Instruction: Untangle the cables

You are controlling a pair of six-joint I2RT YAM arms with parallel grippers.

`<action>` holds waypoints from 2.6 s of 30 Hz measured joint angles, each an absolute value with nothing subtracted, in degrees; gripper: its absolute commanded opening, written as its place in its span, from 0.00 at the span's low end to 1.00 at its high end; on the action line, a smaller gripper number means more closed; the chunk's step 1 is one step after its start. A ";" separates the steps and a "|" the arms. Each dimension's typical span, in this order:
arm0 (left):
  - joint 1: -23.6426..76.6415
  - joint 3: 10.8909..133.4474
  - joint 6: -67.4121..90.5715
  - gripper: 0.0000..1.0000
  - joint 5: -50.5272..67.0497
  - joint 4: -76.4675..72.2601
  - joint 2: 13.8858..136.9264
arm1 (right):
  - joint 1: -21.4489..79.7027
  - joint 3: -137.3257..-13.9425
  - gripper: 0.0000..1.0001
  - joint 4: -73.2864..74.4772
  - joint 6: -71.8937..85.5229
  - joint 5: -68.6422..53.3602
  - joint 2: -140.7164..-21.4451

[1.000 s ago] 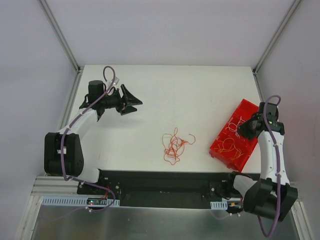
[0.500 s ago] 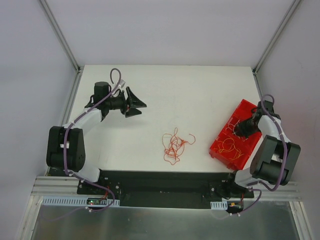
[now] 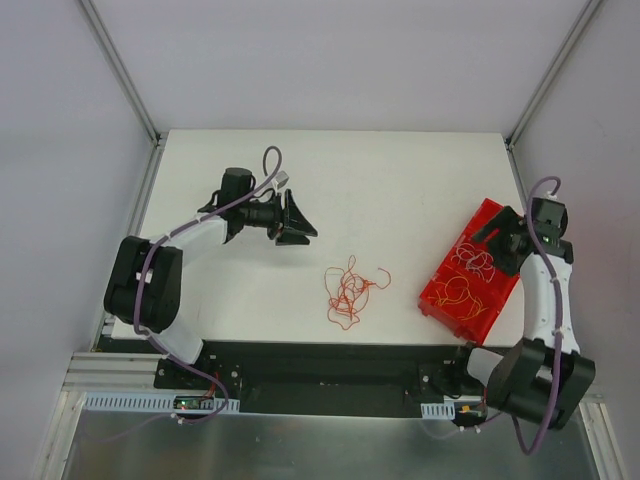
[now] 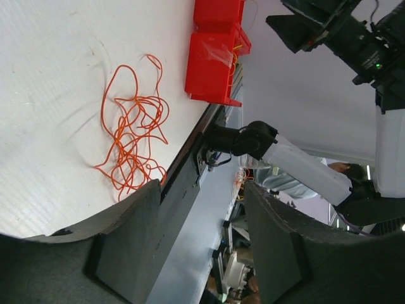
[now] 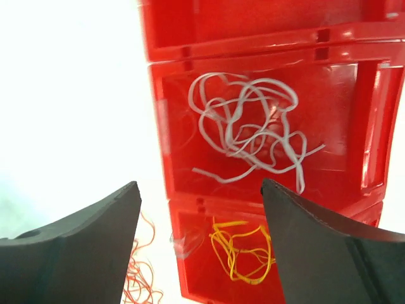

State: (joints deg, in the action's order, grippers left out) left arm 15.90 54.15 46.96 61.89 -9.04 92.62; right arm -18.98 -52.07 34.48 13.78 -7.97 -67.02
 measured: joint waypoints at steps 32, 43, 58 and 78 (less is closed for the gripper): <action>30.02 55.92 36.45 0.49 49.67 0.30 109.25 | 40.86 -33.47 0.84 19.05 20.86 -6.68 -39.53; 29.98 56.03 33.01 0.54 34.39 3.68 95.39 | 40.86 -32.01 0.84 20.84 20.71 -5.04 -39.03; 35.59 50.09 36.53 0.00 30.76 -1.52 100.97 | 40.86 -31.07 0.77 19.09 20.73 -3.14 -40.86; 36.07 53.30 41.41 0.00 30.02 4.80 69.14 | 45.91 -44.60 0.76 -4.05 29.17 -2.33 -84.47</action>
State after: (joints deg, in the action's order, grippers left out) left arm 36.07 53.30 41.41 30.02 4.80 69.14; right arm 45.91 -44.60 -4.05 29.17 -2.33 -84.47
